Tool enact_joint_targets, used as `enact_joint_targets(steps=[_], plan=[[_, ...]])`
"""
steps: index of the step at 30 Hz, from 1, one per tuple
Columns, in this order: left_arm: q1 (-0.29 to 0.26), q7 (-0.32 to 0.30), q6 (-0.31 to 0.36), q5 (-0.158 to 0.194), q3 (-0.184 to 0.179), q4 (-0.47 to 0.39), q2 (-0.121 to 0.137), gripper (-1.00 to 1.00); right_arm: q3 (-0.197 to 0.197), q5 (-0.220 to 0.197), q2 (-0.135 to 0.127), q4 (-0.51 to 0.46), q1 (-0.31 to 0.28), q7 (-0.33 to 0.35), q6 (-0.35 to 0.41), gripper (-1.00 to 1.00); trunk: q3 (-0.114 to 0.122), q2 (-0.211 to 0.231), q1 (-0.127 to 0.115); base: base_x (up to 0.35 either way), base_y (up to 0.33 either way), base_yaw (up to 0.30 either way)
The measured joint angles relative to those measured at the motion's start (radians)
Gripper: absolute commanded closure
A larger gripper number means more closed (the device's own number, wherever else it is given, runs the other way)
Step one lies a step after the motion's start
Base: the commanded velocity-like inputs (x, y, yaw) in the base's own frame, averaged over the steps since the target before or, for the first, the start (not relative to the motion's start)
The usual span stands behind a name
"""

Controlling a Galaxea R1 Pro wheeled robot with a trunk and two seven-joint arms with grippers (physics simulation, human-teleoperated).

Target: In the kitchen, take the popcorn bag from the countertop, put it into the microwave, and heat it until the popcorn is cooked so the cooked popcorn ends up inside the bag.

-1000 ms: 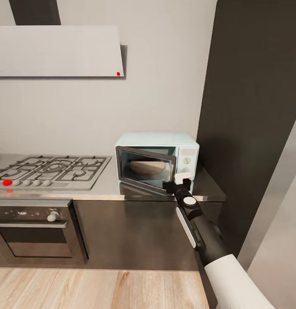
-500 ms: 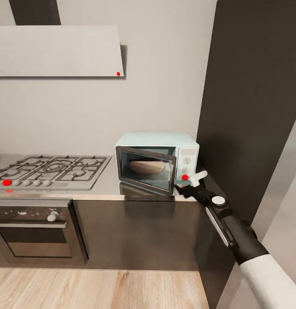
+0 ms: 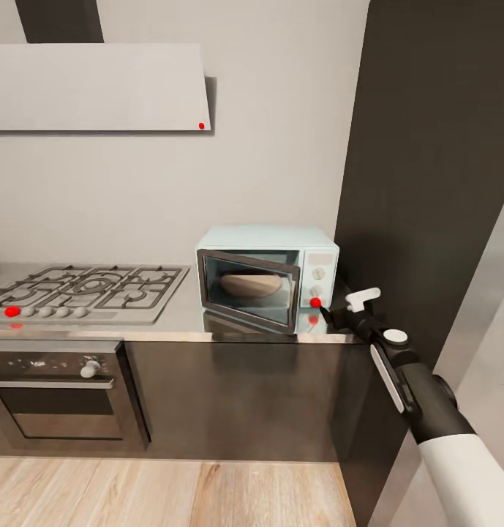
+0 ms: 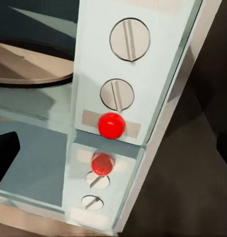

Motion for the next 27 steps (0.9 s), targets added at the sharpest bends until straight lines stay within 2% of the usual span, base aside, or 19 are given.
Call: enact_joint_targets(steps=[4,9,14,22,27], plan=[[-0.001,0.001,0.001,0.0,0.0,0.0,0.0,-1.0,0.004,0.008,0.013,0.0,0.0,-0.035,0.012,-1.0,0.0,0.0,0.0,0.022,0.0,0.0],[-0.001,0.001,0.001,0.0,0.0,0.0,0.0,-1.0,0.008,0.009,0.026,0.001,0.0,-0.042,0.013,-1.0,0.0,0.0,0.0,0.144,0.0,0.0],[0.0,0.001,0.001,0.0,0.0,0.0,0.0,-1.0,0.009,0.009,0.053,0.004,0.0,-0.049,0.012,-1.0,0.0,0.0,0.0,0.179,0.0,0.0],[0.0,0.001,0.001,0.0,0.0,0.0,0.0,-1.0,0.011,0.006,0.072,0.006,0.0,-0.05,0.011,-1.0,0.0,0.0,0.0,0.159,0.0,0.0],[-0.001,0.001,0.002,0.0,0.0,0.0,0.0,-1.0,0.011,0.005,0.074,0.007,0.0,-0.05,0.008,-1.0,0.0,0.0,0.0,0.155,0.0,0.0]])
